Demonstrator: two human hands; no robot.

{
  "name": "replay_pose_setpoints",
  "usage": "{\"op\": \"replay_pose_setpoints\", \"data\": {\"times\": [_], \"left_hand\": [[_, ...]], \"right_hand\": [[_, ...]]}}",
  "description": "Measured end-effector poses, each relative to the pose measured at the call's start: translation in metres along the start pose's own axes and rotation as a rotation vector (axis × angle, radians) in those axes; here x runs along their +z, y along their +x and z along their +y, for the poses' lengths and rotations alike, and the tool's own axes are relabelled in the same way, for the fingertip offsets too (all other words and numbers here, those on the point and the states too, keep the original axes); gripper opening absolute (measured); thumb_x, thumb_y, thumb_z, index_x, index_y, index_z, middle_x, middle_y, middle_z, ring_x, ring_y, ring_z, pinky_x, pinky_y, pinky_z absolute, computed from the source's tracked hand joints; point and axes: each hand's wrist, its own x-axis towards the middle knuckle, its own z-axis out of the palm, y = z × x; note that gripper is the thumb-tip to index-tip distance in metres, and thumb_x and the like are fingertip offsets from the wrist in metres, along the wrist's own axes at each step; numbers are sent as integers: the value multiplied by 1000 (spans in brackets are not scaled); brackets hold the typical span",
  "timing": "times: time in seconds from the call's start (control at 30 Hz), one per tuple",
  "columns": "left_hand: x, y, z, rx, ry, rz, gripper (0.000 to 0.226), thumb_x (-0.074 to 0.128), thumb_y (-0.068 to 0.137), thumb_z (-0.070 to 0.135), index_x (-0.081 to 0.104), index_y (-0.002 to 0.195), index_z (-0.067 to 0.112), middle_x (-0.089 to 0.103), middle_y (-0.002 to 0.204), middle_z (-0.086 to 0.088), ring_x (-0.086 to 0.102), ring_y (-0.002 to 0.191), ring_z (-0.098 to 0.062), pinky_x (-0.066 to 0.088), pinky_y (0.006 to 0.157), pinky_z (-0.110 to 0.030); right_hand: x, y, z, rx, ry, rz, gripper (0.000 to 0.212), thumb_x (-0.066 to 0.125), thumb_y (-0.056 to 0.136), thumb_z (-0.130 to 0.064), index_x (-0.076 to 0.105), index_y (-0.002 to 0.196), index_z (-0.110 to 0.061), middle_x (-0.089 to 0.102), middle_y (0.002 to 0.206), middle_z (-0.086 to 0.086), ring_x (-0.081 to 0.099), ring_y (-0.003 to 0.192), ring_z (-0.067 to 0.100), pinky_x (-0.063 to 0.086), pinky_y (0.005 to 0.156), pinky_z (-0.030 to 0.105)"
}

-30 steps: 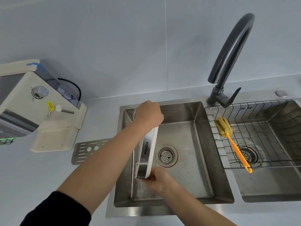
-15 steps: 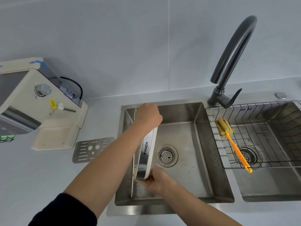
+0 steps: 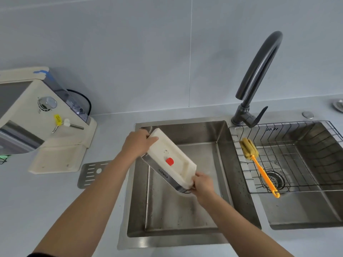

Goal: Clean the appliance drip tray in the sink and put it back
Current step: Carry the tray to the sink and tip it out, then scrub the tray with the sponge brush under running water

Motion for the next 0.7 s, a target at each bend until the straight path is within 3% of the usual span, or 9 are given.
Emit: {"op": "replay_pose_setpoints", "data": {"times": [0.13,0.27,0.37,0.47,0.5,0.6,0.63,0.7], "left_hand": [[17,-11,-17,-60,-238,-47,48,54,87,32,45,125,4,57,122,-14,56,90,-21,48,67,-27],[37,-18,-29,-204,-645,-158,50,58,86,25,44,128,4,60,113,-8,62,87,-22,54,62,-28],[55,-20,-33,-284,-801,-249,37,58,86,21,52,119,3,65,93,-3,64,86,-23,57,65,-34],[71,-20,-35,-333,-875,-336,30,58,86,16,55,113,2,68,93,-8,66,87,-26,56,74,-42],[76,-20,-35,-341,-903,-354,29,57,87,14,56,112,1,68,91,-8,66,85,-25,57,72,-41],[88,-20,-30,-332,-936,-338,27,54,89,15,57,110,-2,67,86,-7,65,78,-20,58,54,-30],[91,-20,-28,-315,-932,-323,27,53,89,16,57,109,-1,67,85,-7,65,76,-20,56,49,-25],[95,-19,-24,-284,-946,-297,26,50,91,17,57,109,0,67,86,-7,66,77,-20,55,46,-21]], "right_hand": [[-21,0,-23,-260,-166,74,37,40,83,6,70,97,-11,66,74,-1,59,74,16,50,68,32],[-37,-6,-39,-429,-222,96,39,42,88,0,66,111,-22,70,94,-3,64,88,13,51,62,20],[-46,-6,-41,-444,-269,88,36,43,88,0,68,109,-17,71,98,6,65,94,22,56,71,28],[-53,-5,-45,-421,-331,93,38,44,89,0,64,117,-16,69,108,8,63,103,24,56,87,40],[-56,-4,-47,-406,-340,95,37,44,89,-1,65,114,-18,69,109,8,63,103,25,54,89,42],[-67,-2,-57,-379,-336,53,32,46,89,-7,72,79,-24,71,94,15,66,91,29,53,88,46],[-70,-1,-60,-380,-332,40,27,48,90,-10,71,80,-19,71,90,14,67,87,27,54,86,45],[-77,3,-69,-383,-284,42,20,50,91,-14,66,102,-10,70,84,5,67,84,20,54,82,39]]}}
